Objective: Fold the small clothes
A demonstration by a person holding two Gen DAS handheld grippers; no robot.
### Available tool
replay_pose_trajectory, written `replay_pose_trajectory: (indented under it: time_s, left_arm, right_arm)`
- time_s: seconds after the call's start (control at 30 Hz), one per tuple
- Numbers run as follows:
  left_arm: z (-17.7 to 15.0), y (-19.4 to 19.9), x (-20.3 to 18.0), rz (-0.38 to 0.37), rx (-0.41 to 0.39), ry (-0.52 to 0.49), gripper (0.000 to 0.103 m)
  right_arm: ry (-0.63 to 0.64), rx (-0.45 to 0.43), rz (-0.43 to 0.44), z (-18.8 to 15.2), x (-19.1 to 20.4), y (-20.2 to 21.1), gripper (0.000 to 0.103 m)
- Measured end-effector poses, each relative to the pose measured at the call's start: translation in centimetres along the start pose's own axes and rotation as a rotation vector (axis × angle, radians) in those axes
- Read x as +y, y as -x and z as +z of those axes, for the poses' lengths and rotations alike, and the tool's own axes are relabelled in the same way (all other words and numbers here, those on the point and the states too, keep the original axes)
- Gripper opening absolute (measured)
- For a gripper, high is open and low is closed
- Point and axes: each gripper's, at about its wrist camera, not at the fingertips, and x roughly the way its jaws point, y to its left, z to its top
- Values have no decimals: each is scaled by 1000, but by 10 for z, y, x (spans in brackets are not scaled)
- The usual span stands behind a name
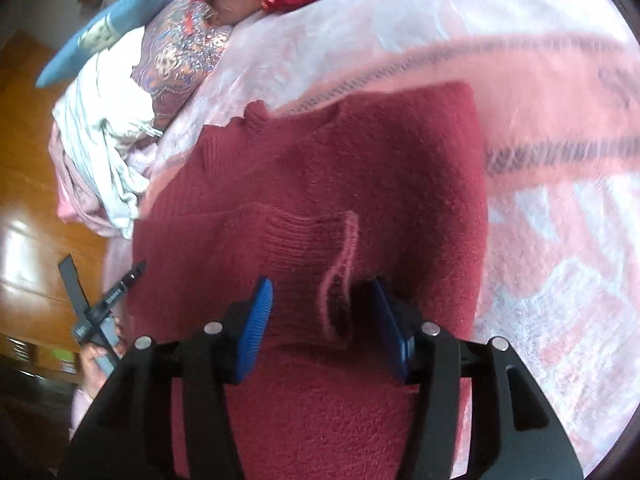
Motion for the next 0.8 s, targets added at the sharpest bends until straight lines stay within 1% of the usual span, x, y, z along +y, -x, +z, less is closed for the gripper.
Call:
replay_pose_trajectory:
  time_s: [0.07,0.13,0.2,0.27,0.3,0.33,0.4,0.5,0.53,0.57,0.6,0.7,0.73,0.77,0.8]
  left_arm:
    - [1,4,-3,1,-16,-2,72]
    - [0,8,-8,8,-30,-14,73]
    - [0,9,-13,5,-34,-28,75]
    - [-2,8,-16,14,-34,-45,77]
    - [-3,6,-18,24,-34,-57,77]
    - [-3,5,-19,30,-35,-64,77]
    - [-5,5,-19,37,-39,-67,77]
    - [-6,10,-18,39,-63,-60,77]
    - [-6,11,-20,37,-67,-70,77]
    - [-6,9,-22,41,-64,-85,77]
    - [-8,7,-24,50,-56,-96,77]
    - [-13,-4,-26,60,-45,-97,79]
    - [-14,-6,-25,63,-46,-90,83]
    - [-14,-7,-23,60,-43,-80,83]
    - [-13,-7,-19,39,-31,-58,83]
  right_arm:
    - [6,3,18,3,0,-1,53]
    - [38,19,-22,5,8,-9,54]
    - [69,12,-54,6,18,-15,53]
    - [102,7,-92,7,25,-21,37]
    - [127,5,-108,8,31,-22,17]
    - [136,7,-99,8,31,-21,6]
    - [168,-25,-82,6,39,-11,6]
    - [209,-118,-92,6,44,21,6]
    - [204,-129,-95,8,41,25,6]
    - [197,-134,-124,9,36,26,6]
    - [197,-128,-143,9,30,23,6]
    - [135,-43,-156,6,8,-7,6]
    - [128,-39,-158,5,3,-13,7]
    - [126,-46,-150,4,1,-15,7]
    - [120,-43,-139,6,1,-12,7]
